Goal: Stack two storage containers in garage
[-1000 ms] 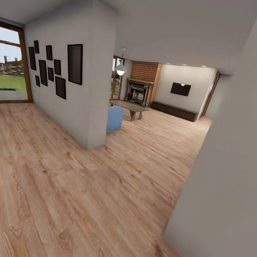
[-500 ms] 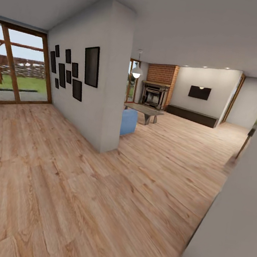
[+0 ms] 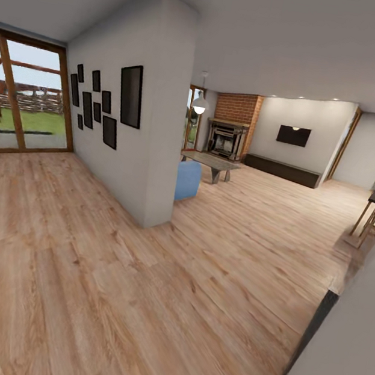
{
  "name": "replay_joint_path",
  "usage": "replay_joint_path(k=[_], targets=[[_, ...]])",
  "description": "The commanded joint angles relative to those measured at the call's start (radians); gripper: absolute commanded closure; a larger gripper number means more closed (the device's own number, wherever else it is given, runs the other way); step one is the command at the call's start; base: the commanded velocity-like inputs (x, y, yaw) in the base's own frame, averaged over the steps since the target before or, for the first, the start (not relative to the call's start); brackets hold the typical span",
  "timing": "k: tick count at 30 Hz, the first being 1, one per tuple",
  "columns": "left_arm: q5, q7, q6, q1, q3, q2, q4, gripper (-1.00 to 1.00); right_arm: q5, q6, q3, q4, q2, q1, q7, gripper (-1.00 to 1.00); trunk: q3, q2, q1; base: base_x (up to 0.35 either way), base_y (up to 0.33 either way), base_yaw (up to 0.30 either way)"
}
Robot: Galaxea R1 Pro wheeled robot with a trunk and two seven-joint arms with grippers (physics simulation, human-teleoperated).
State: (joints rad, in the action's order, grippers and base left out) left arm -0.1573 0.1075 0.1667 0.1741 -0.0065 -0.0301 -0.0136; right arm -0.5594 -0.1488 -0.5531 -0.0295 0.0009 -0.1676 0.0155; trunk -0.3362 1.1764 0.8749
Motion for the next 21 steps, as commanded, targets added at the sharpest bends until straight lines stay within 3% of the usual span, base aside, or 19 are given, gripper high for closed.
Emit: replay_joint_path(k=[1, 21], targets=[[-0.01, 0.006, 0.003, 0.001, -0.001, 0.0, 0.001, -1.0, -0.007, -0.005, -0.008, -0.003, 0.0, -0.001, 0.001, -1.0, -0.001, 0.001, 0.001, 0.322, 0.0, 0.0], [-0.01, 0.006, 0.002, 0.001, -0.001, 0.001, 0.001, -1.0, -0.007, -0.005, -0.008, -0.003, 0.001, -0.001, 0.0, -1.0, -0.001, 0.001, 0.001, 0.322, 0.0, 0.0]])
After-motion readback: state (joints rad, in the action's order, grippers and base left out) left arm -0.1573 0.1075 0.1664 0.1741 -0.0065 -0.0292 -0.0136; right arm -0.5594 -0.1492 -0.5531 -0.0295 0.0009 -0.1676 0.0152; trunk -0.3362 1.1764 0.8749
